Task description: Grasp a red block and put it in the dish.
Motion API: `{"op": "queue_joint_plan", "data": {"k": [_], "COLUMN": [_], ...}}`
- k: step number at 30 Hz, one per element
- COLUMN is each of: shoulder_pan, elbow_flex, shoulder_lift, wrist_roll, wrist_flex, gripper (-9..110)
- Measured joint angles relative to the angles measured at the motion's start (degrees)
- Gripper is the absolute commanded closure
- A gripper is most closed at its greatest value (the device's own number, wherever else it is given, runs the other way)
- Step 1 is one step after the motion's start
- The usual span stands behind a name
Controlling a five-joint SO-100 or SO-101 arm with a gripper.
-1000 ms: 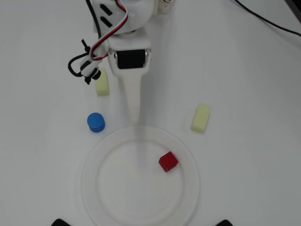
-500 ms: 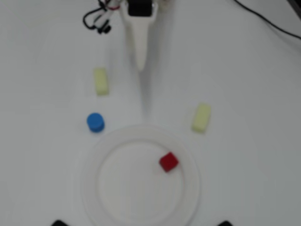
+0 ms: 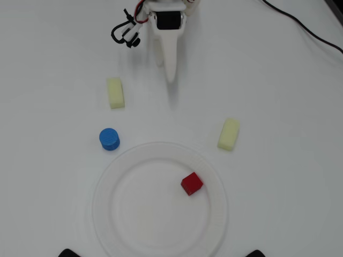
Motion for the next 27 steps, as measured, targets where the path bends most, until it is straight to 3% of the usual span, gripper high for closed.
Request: {"op": "queue_joint_plan", "data": {"k": [11,22,27], "shoulder_pan": [-2.0,-2.0,-2.0], "elbow_flex": [5.0,6.6,6.9], "shoulder_lift": [0.3,0.3,0.3], "wrist_roll": [3.0,3.3,3.1], "wrist_flex": [0.6,0.5,0.5], "gripper": [65,96,101]}}
